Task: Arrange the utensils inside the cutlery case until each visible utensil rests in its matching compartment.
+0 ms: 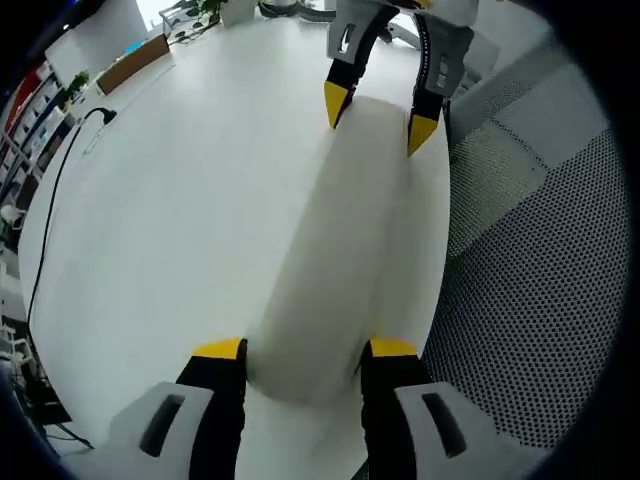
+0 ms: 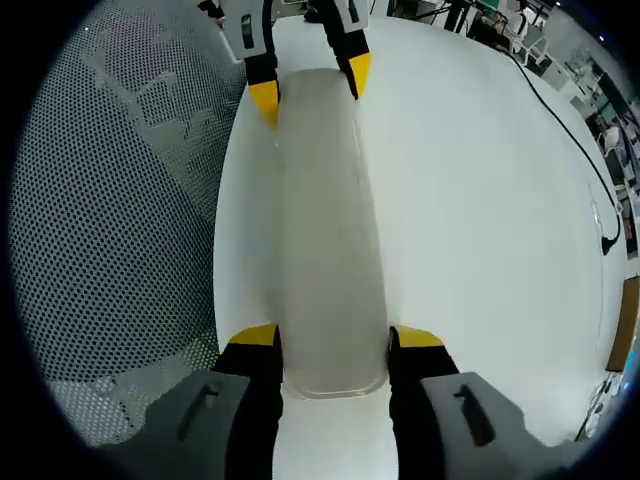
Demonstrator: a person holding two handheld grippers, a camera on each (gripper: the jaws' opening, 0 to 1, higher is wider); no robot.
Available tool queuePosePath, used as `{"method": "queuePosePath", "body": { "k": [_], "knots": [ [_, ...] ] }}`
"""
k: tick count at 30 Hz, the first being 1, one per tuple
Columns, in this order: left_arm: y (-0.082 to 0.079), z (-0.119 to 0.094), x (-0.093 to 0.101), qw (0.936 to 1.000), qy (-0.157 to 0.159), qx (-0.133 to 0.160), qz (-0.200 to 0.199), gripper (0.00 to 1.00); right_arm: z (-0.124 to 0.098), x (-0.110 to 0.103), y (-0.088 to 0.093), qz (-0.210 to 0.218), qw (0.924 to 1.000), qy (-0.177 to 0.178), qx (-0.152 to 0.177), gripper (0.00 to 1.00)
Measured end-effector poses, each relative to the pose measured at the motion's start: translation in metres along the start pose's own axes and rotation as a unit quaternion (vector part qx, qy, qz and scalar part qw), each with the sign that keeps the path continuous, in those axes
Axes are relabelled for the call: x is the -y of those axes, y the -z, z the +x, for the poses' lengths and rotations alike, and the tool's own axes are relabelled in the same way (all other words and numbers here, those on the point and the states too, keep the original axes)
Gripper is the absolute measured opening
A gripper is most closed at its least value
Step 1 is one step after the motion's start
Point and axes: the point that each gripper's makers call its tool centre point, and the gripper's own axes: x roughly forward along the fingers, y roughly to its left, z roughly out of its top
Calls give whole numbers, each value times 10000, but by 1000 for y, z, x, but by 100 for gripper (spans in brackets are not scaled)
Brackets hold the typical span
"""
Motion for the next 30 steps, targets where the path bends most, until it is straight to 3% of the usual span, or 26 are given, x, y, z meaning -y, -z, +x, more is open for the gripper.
{"method": "queuePosePath", "body": {
  "k": [18,26,28,29,30],
  "knots": [
    [12,-5,27,9999,-55,-126,-17,46,0,-29,1,87,10000,18,-35,40],
    [15,-6,28,9995,-58,-211,-224,47,-1,-29,0,34,10000,-9,-90,41],
    [25,-7,33,9949,46,-474,-890,49,-1,-25,1,143,9998,79,-91,45],
    [24,-7,30,9968,36,-433,-672,52,-3,-17,2,200,9992,305,-146,52],
    [32,-10,30,9967,36,-681,-432,55,-4,-16,1,143,9993,315,-138,57]
  ]
}}
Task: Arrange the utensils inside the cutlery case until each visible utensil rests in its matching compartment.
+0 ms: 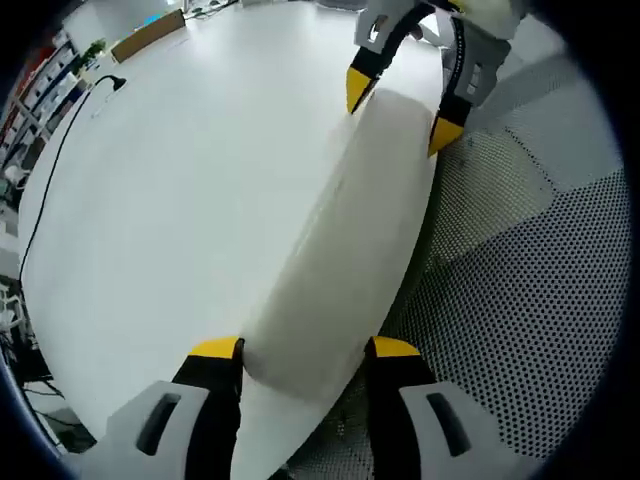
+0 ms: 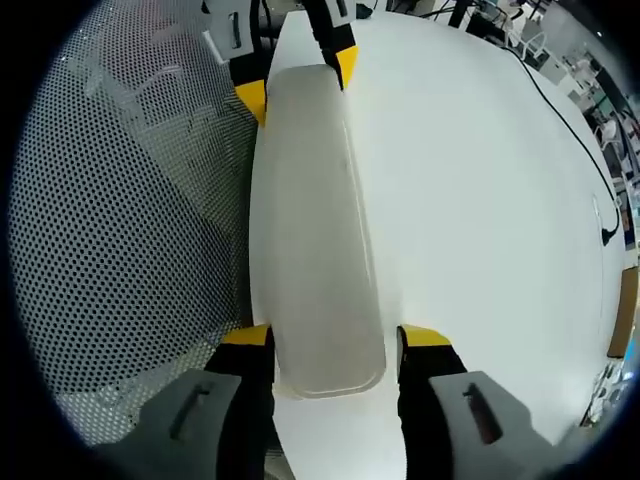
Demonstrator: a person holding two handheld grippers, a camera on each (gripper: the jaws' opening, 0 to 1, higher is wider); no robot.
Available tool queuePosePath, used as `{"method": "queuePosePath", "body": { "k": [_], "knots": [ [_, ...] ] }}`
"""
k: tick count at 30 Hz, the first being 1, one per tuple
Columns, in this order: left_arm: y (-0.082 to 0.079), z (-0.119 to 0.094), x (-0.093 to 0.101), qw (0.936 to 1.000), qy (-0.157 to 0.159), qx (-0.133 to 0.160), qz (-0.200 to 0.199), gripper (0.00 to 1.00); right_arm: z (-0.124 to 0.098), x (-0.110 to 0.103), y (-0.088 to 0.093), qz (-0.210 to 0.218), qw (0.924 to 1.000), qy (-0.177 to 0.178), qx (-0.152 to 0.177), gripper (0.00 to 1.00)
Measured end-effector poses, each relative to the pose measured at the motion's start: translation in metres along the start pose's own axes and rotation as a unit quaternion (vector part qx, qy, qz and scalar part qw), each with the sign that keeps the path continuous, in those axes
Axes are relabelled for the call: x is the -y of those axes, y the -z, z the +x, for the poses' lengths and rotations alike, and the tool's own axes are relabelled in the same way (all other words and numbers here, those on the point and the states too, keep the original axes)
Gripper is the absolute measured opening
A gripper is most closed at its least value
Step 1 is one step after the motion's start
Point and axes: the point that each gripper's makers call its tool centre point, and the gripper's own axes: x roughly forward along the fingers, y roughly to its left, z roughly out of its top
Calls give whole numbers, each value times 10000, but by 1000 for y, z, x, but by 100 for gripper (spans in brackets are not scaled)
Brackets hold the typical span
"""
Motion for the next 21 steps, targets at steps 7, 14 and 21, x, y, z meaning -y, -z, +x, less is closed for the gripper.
{"method": "queuePosePath", "body": {
  "k": [7,14,21],
  "knots": [
    [-7,-40,-20,9960,-43,697,-562,78,-41,0,-19,503,9960,-130,734,78],
    [-29,-122,-39,9211,203,2865,-2628,80,-91,1,-22,1705,9630,-195,2078,99],
    [-26,-187,-40,8449,-314,4376,-3059,77,-157,23,-24,2940,8837,245,3632,99]
  ]
}}
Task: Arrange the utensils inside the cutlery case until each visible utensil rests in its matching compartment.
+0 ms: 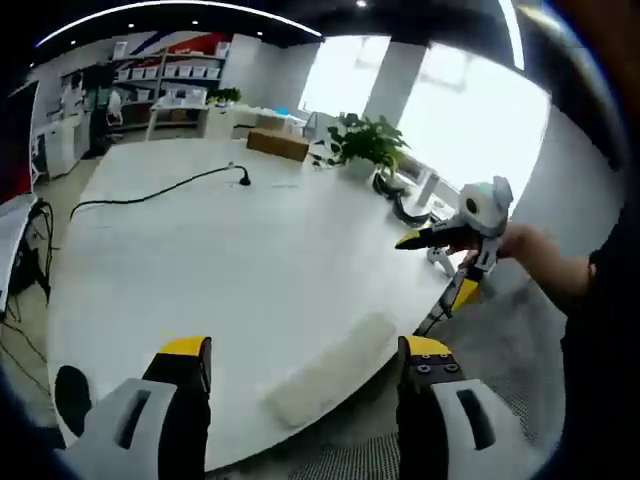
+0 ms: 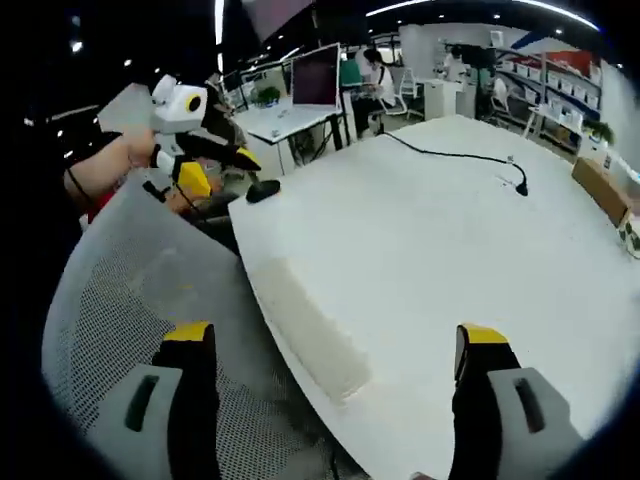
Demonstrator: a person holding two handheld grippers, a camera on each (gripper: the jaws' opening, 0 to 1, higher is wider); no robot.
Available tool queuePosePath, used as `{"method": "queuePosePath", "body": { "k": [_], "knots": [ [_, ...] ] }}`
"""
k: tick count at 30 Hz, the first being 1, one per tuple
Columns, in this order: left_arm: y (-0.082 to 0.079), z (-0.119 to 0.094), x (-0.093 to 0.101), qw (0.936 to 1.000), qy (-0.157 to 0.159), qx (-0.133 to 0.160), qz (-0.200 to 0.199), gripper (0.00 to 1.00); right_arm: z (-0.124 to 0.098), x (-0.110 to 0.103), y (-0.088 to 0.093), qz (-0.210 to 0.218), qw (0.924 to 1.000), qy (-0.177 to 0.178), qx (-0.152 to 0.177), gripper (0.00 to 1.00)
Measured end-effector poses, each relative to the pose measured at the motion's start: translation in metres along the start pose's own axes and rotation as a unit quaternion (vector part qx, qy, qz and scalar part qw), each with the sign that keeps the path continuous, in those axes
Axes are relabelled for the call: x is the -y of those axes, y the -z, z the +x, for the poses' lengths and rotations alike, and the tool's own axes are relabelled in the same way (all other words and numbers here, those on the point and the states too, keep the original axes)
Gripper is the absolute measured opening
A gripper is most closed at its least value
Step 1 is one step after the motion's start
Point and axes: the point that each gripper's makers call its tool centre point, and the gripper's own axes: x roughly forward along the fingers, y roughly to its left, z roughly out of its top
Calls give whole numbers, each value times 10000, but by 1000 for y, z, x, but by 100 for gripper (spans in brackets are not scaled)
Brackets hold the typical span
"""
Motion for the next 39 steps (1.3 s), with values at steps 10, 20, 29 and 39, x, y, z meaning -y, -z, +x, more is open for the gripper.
{"method": "queuePosePath", "body": {
  "k": [10,20,29,39],
  "knots": [
    [-48,-23,-26,9844,-978,1463,5,100,-16,-3,-54,1184,9823,134,1442,99],
    [-50,-6,-19,9849,-1051,1323,385,100,-20,32,-70,2127,9441,877,2362,99],
    [-52,-6,-18,9795,-1171,1235,1074,100,-19,41,-58,503,9702,1689,1663,92],
    [-47,-9,-19,9827,-1088,1214,875,98,-6,32,-43,-347,9775,1842,973,93]
  ]
}}
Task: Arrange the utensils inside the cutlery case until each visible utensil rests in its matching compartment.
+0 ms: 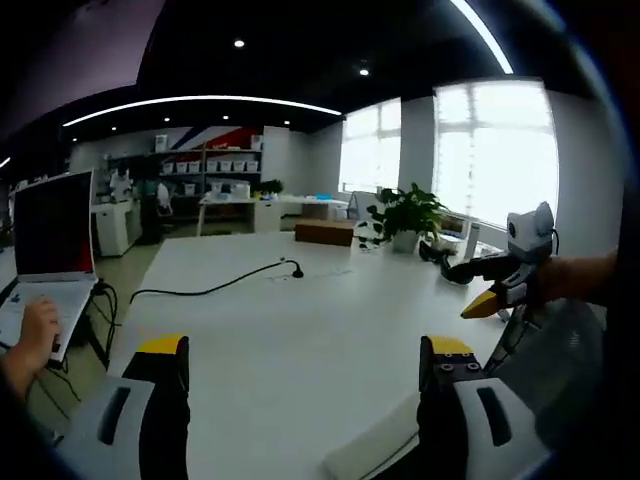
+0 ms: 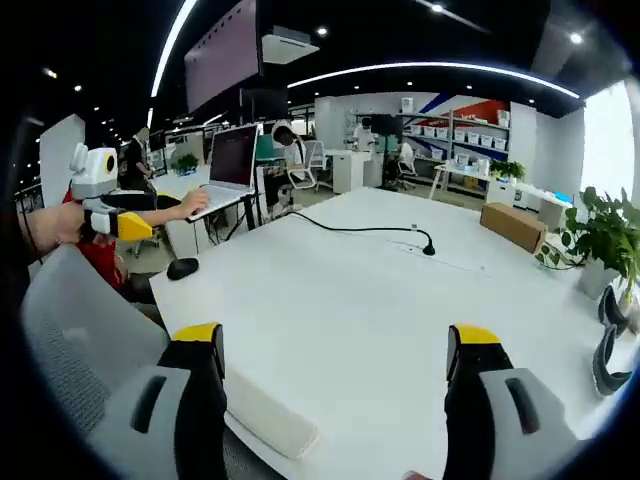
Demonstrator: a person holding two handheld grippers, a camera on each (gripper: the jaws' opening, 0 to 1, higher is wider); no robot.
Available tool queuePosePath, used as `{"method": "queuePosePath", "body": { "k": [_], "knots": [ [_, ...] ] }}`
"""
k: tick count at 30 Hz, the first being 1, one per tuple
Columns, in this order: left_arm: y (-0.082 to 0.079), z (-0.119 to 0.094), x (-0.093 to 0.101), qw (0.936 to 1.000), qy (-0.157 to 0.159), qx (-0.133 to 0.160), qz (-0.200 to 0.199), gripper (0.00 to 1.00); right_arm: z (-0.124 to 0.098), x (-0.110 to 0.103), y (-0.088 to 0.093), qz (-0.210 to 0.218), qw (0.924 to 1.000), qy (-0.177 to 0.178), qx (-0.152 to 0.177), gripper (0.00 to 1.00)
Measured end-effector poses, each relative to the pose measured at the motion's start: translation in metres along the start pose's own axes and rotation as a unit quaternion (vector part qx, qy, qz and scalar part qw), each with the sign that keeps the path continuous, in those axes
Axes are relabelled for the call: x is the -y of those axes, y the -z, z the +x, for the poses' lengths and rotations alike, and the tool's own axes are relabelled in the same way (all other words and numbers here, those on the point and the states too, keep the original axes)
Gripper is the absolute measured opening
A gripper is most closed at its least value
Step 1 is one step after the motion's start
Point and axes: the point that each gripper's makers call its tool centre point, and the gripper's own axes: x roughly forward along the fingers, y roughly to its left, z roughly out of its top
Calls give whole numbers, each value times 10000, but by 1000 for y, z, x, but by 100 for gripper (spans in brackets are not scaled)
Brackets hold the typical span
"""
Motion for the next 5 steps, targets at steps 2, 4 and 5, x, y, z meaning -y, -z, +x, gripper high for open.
{"method": "queuePosePath", "body": {
  "k": [2,4,5],
  "knots": [
    [0,0,1,10000,11,-18,44,98,0,1,1,3,10000,-7,-16,94],
    [1,0,3,10000,29,-29,75,98,0,2,1,21,10000,13,-20,94],
    [1,-1,5,9999,36,-43,85,98,-1,2,2,26,10000,21,-31,94]
  ]
}}
